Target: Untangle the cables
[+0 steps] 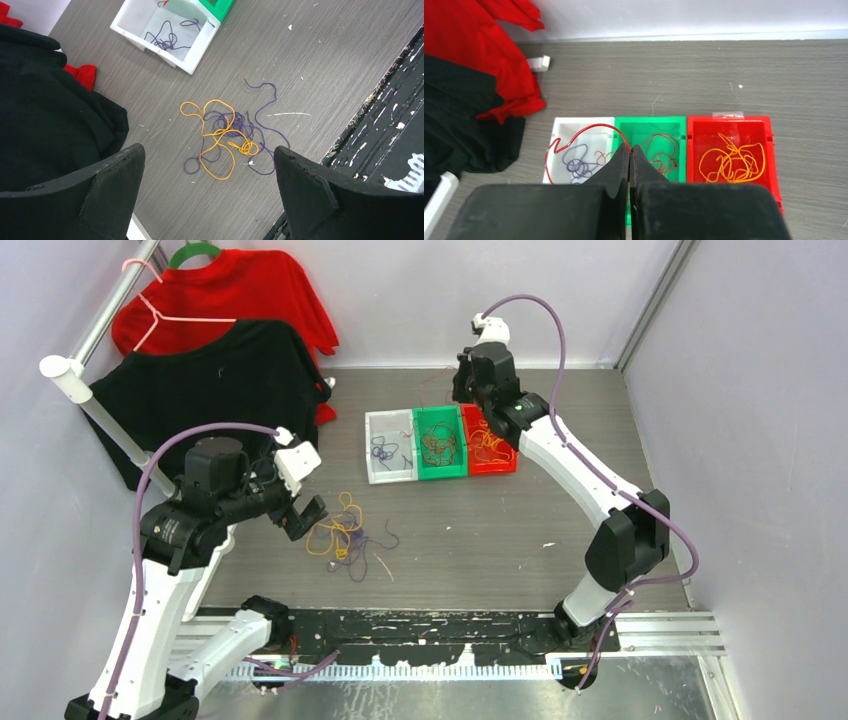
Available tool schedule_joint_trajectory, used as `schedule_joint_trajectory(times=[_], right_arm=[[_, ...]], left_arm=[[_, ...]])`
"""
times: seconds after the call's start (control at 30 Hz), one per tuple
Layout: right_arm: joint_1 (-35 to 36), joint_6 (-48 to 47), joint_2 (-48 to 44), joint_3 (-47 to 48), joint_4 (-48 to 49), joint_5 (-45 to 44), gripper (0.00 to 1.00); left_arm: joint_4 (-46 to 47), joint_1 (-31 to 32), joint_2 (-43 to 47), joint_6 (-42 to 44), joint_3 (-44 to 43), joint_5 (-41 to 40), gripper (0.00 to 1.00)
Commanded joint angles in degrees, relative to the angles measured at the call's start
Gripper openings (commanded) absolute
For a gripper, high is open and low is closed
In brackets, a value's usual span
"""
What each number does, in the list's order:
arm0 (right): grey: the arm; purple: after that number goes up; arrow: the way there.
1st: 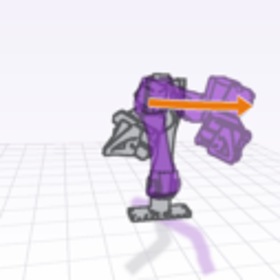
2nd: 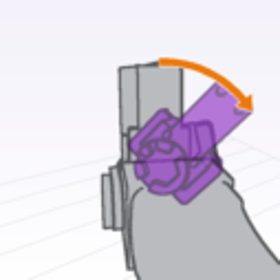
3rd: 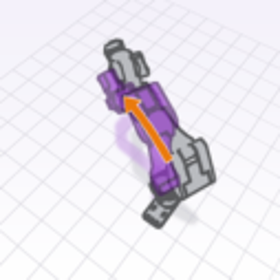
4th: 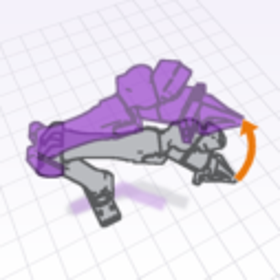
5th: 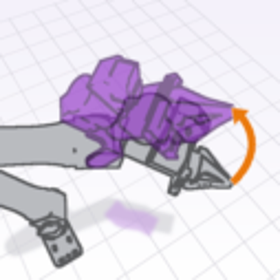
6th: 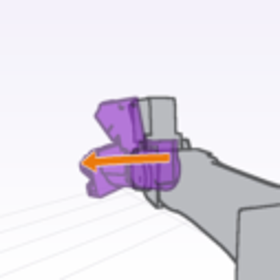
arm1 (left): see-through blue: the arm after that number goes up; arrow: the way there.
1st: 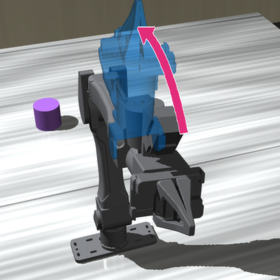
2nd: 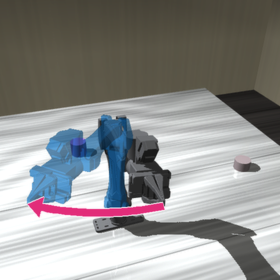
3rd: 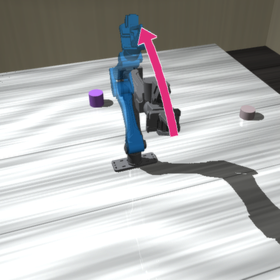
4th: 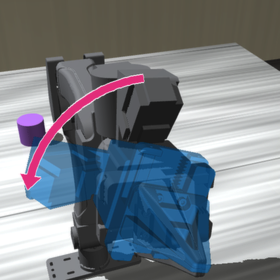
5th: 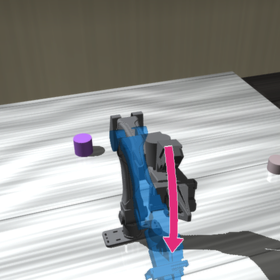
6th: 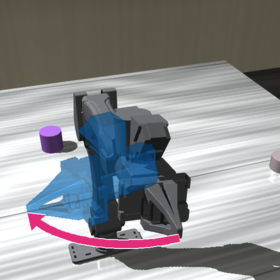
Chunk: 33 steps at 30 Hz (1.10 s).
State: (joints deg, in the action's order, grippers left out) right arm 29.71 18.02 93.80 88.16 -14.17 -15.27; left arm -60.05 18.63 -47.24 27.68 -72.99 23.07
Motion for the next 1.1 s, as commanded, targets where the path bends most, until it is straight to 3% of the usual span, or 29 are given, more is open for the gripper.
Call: schedule_joint_trajectory(times=[0.0,0.4,1.07], right_arm=[[-1.4,3.0,-4.8,5.2,3.3,3.0,0.01],[-3.2,4.2,-6.5,2.2,3.6,4.5,0.01],[-3.6,4.6,-1.7,-1.6,3.1,5.6,0.01]], left_arm=[[1.6,-0.3,0.6,0.5,-0.1,-0.4,0.99],[2.1,-0.3,0.4,0.2,-0.3,-0.9,0.99],[2.8,-0.3,1.1,0.7,0.6,-1.3,1.0]])
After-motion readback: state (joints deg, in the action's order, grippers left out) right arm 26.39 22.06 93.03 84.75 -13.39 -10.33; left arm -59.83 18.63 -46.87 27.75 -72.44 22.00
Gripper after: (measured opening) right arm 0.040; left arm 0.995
